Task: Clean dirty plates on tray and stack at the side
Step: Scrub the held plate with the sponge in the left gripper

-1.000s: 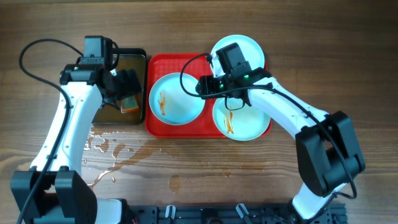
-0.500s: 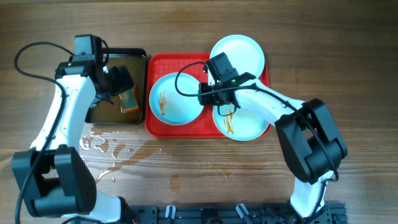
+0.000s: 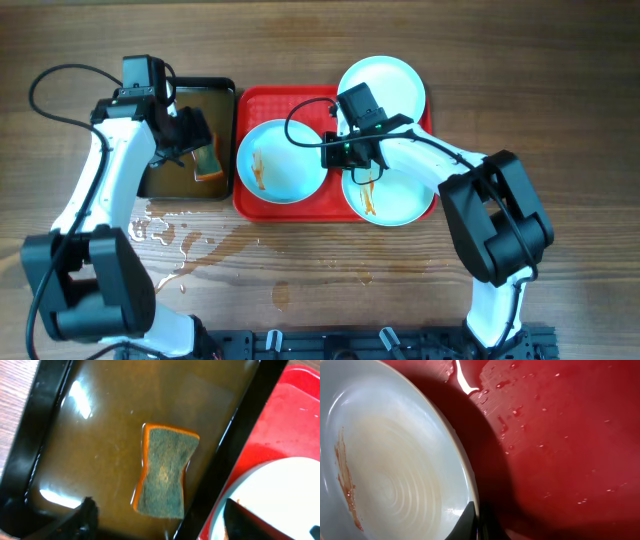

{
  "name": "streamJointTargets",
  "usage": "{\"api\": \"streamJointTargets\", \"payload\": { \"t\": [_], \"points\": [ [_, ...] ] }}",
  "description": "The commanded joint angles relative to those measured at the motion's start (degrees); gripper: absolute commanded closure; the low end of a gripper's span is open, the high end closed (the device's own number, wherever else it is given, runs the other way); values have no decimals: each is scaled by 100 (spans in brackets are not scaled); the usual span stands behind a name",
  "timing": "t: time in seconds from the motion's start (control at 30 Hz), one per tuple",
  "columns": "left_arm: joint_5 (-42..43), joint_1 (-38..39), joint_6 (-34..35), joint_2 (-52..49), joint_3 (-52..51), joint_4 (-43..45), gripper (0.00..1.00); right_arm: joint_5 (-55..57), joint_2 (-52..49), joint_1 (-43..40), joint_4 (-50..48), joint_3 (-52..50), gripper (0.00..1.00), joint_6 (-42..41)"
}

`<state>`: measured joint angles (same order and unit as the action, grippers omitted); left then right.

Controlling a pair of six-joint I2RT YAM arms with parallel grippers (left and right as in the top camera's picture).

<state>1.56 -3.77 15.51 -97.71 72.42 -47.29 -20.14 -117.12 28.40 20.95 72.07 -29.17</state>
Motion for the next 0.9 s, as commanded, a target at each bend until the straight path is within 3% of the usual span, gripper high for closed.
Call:
{"api": "streamJointTargets", "payload": {
  "t": [0.0, 0.07, 0.13, 0.27, 0.4, 0.47, 0.57, 0.67, 0.87],
  "points": [
    [321, -26, 66, -538, 76, 125, 30, -31, -173, -35, 7, 63, 96, -83],
    [442, -26, 317, -837, 76, 131, 31, -55, -173, -35, 9, 63, 96, -79],
    [492, -26, 339, -1134, 76, 267, 39, -55, -173, -35, 9, 63, 96, -79],
    [505, -26, 337, -1390, 76, 411, 71, -52, -173, -35, 4, 63, 96, -79],
    [461, -24, 275, -1620, 72, 566, 77, -52, -173, -35, 2, 63, 96, -81],
    [459, -22, 275, -1668, 72, 638, 96, -52, -173, -35, 4, 63, 96, -81],
    [549, -22, 273, -1652, 79, 636, 96, -52, -173, -35, 4, 63, 96, -83],
    [1134, -33, -160, -1357, 372, 195, 96, -131, -170, -37, -9, 68, 96, -103],
    [1123, -68, -376, -640, 758, -271, 96, -400, -160, -37, -85, 79, 96, -81]
  ]
}}
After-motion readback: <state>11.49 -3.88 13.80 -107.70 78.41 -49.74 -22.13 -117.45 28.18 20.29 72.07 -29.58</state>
